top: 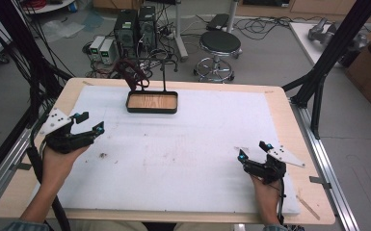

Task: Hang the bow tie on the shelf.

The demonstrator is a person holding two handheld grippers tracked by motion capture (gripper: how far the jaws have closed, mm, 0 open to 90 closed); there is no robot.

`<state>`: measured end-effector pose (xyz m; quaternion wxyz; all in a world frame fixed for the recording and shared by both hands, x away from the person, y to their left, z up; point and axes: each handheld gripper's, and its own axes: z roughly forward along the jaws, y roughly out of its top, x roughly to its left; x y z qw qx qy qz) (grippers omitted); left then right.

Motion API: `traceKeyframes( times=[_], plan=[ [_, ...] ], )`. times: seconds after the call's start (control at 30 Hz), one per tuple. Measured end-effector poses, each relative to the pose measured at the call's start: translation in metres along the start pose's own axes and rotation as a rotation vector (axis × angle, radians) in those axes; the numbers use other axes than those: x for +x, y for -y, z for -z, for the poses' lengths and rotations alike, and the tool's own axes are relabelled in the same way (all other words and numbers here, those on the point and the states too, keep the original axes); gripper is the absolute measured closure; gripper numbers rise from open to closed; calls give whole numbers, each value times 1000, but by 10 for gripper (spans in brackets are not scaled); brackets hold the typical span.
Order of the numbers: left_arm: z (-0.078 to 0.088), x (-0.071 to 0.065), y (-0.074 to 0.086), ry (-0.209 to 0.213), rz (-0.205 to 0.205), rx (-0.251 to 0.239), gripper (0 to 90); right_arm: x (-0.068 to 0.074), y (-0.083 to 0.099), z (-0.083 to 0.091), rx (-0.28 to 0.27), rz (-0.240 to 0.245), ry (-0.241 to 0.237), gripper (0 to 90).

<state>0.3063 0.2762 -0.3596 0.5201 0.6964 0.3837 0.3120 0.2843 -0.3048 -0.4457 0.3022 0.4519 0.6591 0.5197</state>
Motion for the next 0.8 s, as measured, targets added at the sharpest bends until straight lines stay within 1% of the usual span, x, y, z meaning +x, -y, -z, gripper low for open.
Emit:
traceKeyframes(
  times=[0.1, 0.17, 0.2, 0.3, 0.33, 0.4, 0.43, 0.53, 0.7, 0.8],
  plan=[
    [4, -6, 11, -14, 1, 10, 275, 0, 0, 0, -1, 4, -1, 110],
    [6, -10, 19, -39, -3, 26, 263, 0, 0, 0, 2, -1, -3, 110],
    [7, -11, 24, -42, 4, 32, 237, 1, 0, 0, 4, -5, -3, 111],
    [9, -15, 36, -48, 19, 49, 227, 1, 0, 0, 3, -3, -3, 111],
    [10, -15, 39, -44, 23, 56, 227, 0, 0, 0, 4, -2, -4, 111],
    [12, -18, 51, -45, 32, 84, 227, 0, 0, -1, 4, 5, -2, 111],
    [12, -18, 51, -45, 32, 84, 227, 0, 0, -1, 4, 5, -2, 111],
    [12, -21, 61, -47, 32, 110, 226, 1, 0, -1, 4, 2, -2, 110],
    [12, -21, 65, -47, 34, 118, 225, 1, 0, -1, 2, 1, -3, 110],
    [10, -21, 69, -49, 52, 129, 213, 0, 0, -1, 4, 3, -4, 110]
  ],
)
